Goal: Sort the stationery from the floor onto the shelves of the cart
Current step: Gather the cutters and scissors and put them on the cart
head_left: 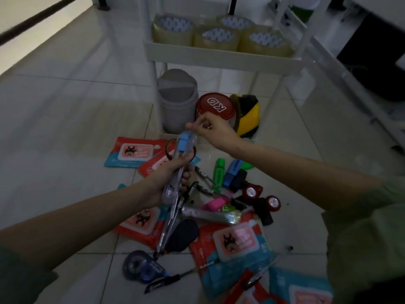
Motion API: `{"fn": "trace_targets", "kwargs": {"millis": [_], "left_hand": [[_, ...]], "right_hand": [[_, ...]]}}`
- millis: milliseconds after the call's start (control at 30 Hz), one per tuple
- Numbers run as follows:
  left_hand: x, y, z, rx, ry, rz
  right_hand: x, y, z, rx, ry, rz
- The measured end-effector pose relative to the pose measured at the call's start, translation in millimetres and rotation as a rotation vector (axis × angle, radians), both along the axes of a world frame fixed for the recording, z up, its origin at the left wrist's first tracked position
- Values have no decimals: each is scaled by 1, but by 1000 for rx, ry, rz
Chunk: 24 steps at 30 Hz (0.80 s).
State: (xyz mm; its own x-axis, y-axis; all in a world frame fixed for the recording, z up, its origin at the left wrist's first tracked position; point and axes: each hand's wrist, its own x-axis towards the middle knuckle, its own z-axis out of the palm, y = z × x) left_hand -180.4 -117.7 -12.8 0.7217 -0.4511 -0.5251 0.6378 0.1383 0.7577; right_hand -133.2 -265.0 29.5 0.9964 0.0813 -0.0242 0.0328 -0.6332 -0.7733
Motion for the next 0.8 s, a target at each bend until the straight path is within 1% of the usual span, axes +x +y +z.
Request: {"fn": "trace_targets", "kwargs": {"millis": [67, 133, 167, 200, 267, 300, 367, 400, 467, 533, 600, 633, 667, 700, 733, 800], "left_hand": [[-1, -1, -4, 43, -17, 29], [-2, 1, -11, 56, -17, 83], [-2, 2, -14, 47, -6, 107], [-2, 4, -17, 29, 9, 116], [-3, 6, -21, 4, 39, 112], [-3, 6, -22, 2, 52, 106], [-3, 4, -23, 5, 90, 100], [-2, 2, -23, 21, 106, 96], [-2, -4, -27, 75, 109, 69], [-4, -11, -31, 115, 111, 24], [-7, -19, -36, 139, 120, -41], [-9, -23, -39, 150, 122, -81], [-12, -28, -41, 163, 123, -122], [-16, -32, -44, 177, 126, -162], [-20, -36, -46, 191, 133, -203], [-31, -43, -51, 227, 163, -274]], "right_hand": [[5, -18, -3, 2, 49, -139], [8, -41, -6, -78, 214, -150], [7, -52, -8, -134, 334, -119], [5, -61, -13, -233, 455, -82], [-1, -76, -26, -517, 630, 23], [-6, -80, -30, -621, 698, 90], [-14, -81, -37, -659, 778, 178], [-17, -81, -38, -646, 756, 196], [-26, -76, -33, -643, 626, 226], [-39, -69, -23, -725, 420, 275], [-64, -63, -6, -830, 167, 358], [-79, -60, 1, -851, 54, 413], [-95, -58, 7, -835, -14, 476], [-112, -57, 10, -809, -22, 547], [-129, -57, 9, -792, 16, 614], [-164, -61, -10, -833, 179, 754]]}}
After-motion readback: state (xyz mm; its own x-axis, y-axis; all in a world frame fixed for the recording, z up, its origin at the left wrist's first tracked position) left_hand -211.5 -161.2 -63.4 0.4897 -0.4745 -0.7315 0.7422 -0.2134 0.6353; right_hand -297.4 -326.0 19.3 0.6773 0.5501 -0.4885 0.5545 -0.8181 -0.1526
